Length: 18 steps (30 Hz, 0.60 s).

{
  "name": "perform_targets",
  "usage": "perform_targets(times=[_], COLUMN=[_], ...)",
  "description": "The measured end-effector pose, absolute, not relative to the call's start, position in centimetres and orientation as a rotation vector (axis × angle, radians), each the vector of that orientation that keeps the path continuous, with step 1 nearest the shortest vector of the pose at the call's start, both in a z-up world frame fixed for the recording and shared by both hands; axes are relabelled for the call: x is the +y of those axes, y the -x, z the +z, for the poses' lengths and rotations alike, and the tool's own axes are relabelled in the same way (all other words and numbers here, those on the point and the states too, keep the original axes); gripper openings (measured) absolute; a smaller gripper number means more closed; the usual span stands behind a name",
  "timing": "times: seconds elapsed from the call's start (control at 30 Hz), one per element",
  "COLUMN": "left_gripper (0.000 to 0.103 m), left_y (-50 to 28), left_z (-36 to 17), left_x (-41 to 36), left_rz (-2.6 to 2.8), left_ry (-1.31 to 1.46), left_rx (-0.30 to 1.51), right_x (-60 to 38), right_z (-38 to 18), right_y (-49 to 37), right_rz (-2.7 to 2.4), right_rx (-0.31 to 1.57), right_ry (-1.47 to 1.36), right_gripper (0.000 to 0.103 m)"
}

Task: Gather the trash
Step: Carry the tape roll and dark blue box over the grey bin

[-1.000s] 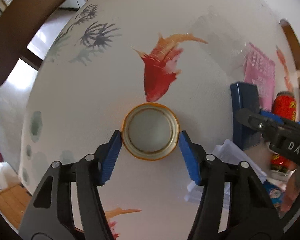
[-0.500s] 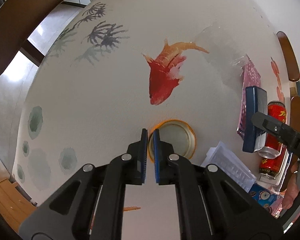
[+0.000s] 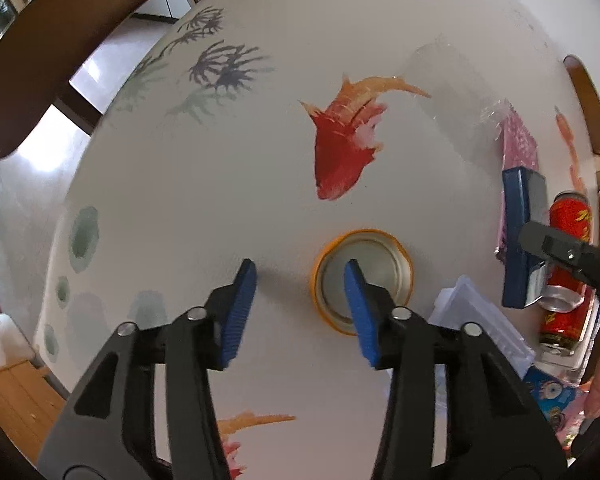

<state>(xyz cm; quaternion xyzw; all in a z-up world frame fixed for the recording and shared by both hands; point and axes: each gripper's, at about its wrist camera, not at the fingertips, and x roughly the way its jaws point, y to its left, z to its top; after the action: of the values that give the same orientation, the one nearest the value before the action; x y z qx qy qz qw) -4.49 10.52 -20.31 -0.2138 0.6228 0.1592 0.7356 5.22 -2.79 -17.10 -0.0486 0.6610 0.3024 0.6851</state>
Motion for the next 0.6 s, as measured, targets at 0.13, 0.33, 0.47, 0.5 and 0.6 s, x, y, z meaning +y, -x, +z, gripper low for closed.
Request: perform_targets(times=[0.13,0.33,0.47,0.5,0.6], left_gripper=[0.003,0.002,0.002,0.002,0.002], left_y=[4.0,4.5,5.2,5.7,7.3], left_z=[-20.4,-20.3,-18.8,-18.3,-17.2], left_x=[10.0,10.0,11.5,11.9,13.7], left_rz=[0.345,0.356,0.37,0.374,0.4], left_ry=[0.434,0.454,0.505,0.519,0.55], left_rx=[1.391,1.374,1.337,1.326,1.286], right_x=[-2.9,-3.1,-2.7,-2.5,-0.7], right_z=[-17.1,-16.9,-16.4,-16.3,-15.6], right_y=[-5.3,-5.3,-5.3,-5.2,-4.6], right_rz=[0.676,0.686,0.696,0.7,0.74], right_rx=[1.481,1.478,1.468,1.465,1.457], right_ry=[0.103,0.102,0.102,0.103,0.121], right_gripper=[0.054,0.054,0.054,0.054,0.054])
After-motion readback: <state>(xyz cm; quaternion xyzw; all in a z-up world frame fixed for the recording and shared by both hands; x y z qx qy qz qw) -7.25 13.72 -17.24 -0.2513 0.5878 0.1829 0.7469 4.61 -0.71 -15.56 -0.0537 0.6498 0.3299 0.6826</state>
